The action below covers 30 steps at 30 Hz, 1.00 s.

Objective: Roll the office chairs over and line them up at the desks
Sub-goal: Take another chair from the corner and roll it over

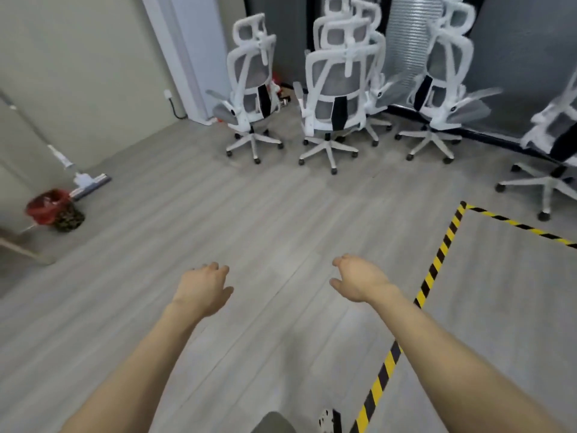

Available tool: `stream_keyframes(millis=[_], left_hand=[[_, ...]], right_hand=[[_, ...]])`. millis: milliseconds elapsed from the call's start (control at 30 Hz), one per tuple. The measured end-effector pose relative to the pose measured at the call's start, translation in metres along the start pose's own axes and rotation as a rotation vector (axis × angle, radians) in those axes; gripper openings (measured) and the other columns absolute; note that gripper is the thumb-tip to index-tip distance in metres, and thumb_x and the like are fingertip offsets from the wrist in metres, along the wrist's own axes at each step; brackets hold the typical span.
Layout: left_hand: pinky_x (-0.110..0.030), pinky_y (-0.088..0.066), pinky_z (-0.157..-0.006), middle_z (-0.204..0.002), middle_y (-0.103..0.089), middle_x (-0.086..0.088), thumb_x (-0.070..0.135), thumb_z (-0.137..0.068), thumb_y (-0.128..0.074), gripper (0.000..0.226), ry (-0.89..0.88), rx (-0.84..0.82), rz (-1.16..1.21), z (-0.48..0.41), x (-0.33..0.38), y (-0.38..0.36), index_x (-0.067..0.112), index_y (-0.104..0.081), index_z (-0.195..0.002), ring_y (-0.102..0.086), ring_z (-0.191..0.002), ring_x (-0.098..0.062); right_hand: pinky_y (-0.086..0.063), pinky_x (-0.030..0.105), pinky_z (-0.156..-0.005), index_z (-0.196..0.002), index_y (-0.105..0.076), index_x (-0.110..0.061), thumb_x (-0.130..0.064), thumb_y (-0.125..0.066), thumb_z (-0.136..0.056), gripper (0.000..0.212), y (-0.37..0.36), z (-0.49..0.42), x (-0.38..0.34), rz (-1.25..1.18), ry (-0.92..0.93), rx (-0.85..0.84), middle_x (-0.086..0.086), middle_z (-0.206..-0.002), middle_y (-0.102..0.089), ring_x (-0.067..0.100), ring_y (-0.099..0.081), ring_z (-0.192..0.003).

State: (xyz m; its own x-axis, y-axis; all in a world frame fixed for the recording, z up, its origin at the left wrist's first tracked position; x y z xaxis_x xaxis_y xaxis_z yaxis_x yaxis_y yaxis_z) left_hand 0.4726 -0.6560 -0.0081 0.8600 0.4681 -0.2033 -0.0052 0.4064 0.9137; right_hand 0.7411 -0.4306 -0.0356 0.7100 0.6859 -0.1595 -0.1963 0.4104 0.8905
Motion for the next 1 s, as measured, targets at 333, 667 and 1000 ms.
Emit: stream_keyframes(millis=[333, 667, 1000], left_hand=[[-0.042, -0.054, -0.103, -0.142, -0.064, -0.004, 0.058, -0.108, -0.054, 0.054, 0.122, -0.02, 0.092, -0.263, -0.084, 0.045, 0.021, -0.056, -0.147, -0.065, -0.128, -0.031], [-0.044, -0.054, -0.1, -0.144, -0.062, -0.008, 0.054, -0.11, -0.054, 0.054, -0.109, -0.001, 0.053, -0.571, -0.075, 0.198, 0.018, -0.054, -0.15, -0.063, -0.13, -0.035], [-0.042, -0.051, -0.095, -0.139, -0.064, -0.007, 0.055, -0.108, -0.056, 0.052, -0.285, 0.099, -0.061, -0.888, 0.029, 0.332, 0.019, -0.057, -0.145, -0.065, -0.127, -0.035]], right_hand=[[-0.049, 0.044, -0.115, -0.158, -0.051, -0.012, -0.045, -0.056, -0.11, 0.058, 0.139, -0.299, 0.007, 0.028, 0.065, 0.043, 0.012, -0.157, -0.055, 0.036, -0.056, -0.142], [-0.05, 0.048, -0.115, -0.159, -0.049, -0.015, -0.044, -0.055, -0.111, 0.056, 0.27, -0.516, 0.065, -0.059, -0.08, 0.051, 0.011, -0.159, -0.054, 0.035, -0.056, -0.142], [-0.055, 0.047, -0.106, -0.152, -0.055, -0.014, -0.041, -0.055, -0.109, 0.051, 0.392, -0.758, 0.202, -0.015, -0.172, 0.122, 0.012, -0.147, -0.06, 0.038, -0.061, -0.132]])
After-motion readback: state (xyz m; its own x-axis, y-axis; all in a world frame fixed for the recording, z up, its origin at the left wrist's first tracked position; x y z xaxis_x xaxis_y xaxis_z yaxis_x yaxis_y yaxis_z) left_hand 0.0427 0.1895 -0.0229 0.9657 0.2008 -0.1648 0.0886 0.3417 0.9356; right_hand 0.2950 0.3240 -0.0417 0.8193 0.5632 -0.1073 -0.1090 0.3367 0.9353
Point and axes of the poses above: each hand's wrist, its own z-axis away from the middle knuckle, its own y-axis out of the back of the hand, x = y × z, the point moved 1 cm from there along -z, towards the middle knuckle
